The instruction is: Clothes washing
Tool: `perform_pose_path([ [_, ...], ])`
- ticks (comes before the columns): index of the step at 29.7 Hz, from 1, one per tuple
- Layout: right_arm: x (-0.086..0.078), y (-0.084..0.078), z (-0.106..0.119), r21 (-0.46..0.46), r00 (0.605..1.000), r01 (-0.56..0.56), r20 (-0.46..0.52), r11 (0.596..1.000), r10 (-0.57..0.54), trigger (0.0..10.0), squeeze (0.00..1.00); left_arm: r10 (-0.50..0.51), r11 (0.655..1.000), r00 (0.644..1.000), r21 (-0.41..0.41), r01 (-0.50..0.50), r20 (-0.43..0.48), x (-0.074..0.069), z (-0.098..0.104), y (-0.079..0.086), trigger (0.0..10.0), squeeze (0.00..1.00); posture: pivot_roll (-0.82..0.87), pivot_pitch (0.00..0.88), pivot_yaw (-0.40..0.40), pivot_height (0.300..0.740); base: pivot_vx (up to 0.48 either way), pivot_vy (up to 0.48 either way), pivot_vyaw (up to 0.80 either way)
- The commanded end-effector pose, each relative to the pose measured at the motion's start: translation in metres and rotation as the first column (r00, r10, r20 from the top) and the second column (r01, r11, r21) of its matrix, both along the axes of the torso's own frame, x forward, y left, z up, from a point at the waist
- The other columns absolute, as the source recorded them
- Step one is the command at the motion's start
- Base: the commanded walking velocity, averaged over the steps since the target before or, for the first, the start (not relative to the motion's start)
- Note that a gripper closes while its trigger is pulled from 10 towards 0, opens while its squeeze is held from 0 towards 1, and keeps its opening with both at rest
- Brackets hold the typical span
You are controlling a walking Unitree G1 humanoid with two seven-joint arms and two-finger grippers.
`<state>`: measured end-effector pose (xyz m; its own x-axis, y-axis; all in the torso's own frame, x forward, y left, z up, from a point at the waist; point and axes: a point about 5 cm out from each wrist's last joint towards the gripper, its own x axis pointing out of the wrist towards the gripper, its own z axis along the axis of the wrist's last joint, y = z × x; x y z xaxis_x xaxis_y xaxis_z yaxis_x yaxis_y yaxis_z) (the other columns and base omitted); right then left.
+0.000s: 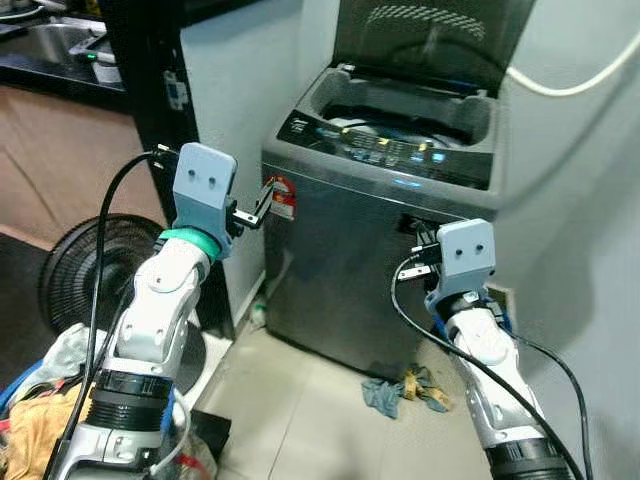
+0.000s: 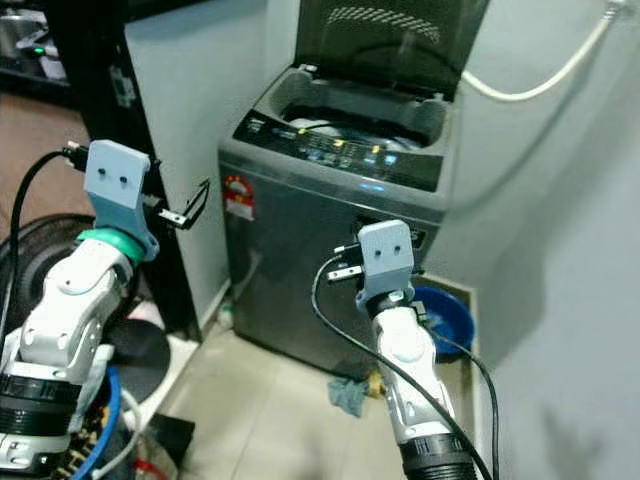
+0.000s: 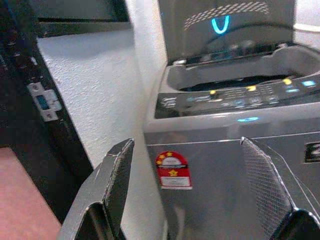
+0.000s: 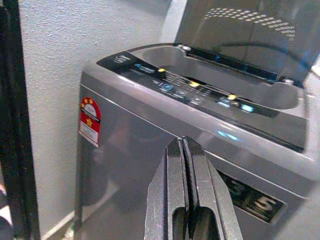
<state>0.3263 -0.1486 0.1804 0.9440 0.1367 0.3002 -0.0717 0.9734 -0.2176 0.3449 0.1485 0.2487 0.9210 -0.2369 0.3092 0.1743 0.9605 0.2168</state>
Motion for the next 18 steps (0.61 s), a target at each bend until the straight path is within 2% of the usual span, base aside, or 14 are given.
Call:
perform_pose_path([
  [1,0.000,-0.003,-0.006,0.000,1.000,0.010,-0.019,1.000,-0.010,10.0,0.00,0.003,1.000,1.000,0.012,-0.003,-0.024,0.000,-0.005,-0.001,10.0,0.00,0.10,0.021,-0.002,0.740,0.000,0.000,0.79],
  [8,0.000,-0.004,-0.014,-0.007,0.999,0.017,-0.041,1.000,-0.017,10.0,0.00,0.000,1.000,0.999,0.016,0.001,-0.033,0.000,-0.008,-0.004,10.0,0.00,0.10,0.029,-0.001,0.740,0.000,0.000,0.79],
  [10,0.001,-0.009,-0.035,-0.005,0.993,0.040,-0.114,0.999,-0.040,10.0,0.00,0.005,0.999,0.998,0.037,-0.003,-0.063,0.000,-0.020,-0.004,10.0,0.00,0.10,0.033,0.000,0.740,0.000,0.000,0.79],
  [13,-0.004,-0.023,-0.075,0.006,0.960,0.104,-0.261,0.995,-0.099,10.0,0.00,0.028,0.998,0.988,0.068,-0.018,-0.152,-0.002,-0.050,0.001,10.0,0.00,0.10,0.035,-0.001,0.740,0.000,0.000,0.79],
  [14,-0.004,-0.023,-0.075,0.006,0.960,0.104,-0.261,0.995,-0.099,10.0,0.00,0.028,0.998,0.988,0.068,-0.018,-0.152,-0.002,-0.050,0.001,10.0,0.00,0.10,0.035,-0.001,0.740,0.000,0.000,0.79],
  [17,-0.015,-0.034,-0.109,0.004,0.912,0.160,-0.384,0.987,-0.146,10.0,0.00,0.074,0.993,0.963,0.103,-0.049,-0.257,-0.006,-0.086,0.010,10.0,0.00,0.10,0.035,-0.001,0.740,0.000,0.000,0.79],
  [18,-0.015,-0.034,-0.109,0.004,0.912,0.160,-0.384,0.987,-0.146,10.0,0.00,0.074,0.993,0.963,0.103,-0.049,-0.257,-0.006,-0.086,0.010,10.0,0.00,0.10,0.035,-0.001,0.740,0.000,0.000,0.79],
])
